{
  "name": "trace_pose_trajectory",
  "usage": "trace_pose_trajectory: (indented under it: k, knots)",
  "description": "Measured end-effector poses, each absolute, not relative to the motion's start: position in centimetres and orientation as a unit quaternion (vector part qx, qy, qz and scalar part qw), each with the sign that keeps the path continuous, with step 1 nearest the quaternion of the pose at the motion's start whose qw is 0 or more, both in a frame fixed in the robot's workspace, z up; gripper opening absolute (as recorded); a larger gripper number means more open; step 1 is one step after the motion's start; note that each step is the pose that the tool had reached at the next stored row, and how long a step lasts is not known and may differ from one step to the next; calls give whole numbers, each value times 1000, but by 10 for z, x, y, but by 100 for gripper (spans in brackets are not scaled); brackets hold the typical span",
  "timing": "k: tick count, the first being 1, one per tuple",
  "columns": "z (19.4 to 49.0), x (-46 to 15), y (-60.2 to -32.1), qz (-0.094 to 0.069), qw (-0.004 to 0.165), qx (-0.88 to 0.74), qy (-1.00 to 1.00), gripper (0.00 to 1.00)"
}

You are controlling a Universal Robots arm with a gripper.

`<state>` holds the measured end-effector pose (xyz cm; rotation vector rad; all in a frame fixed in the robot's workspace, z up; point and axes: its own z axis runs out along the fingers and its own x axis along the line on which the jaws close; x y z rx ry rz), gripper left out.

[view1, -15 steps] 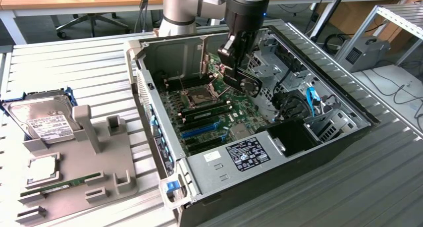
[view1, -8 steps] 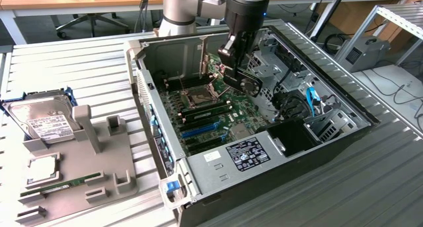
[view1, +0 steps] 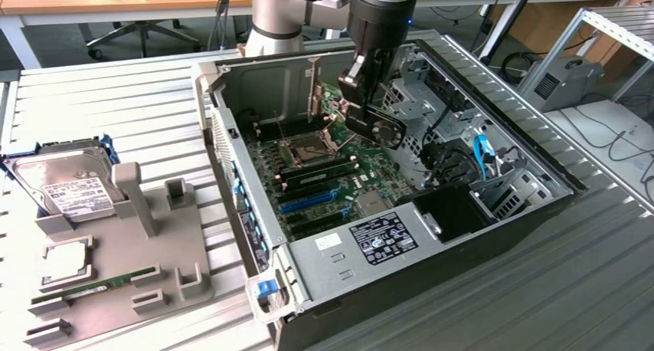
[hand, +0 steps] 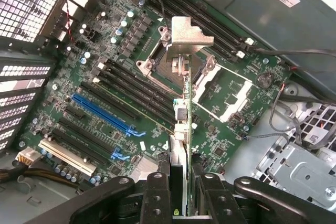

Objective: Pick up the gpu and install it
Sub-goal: 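Insert the gpu into the slot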

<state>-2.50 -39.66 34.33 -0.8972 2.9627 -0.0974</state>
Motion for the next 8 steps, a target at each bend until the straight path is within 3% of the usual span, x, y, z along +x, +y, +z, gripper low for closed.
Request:
trace_pose_trajectory:
  k: [8]
  knots:
    - [343,-25,-397,-32,22,-298,954,26]
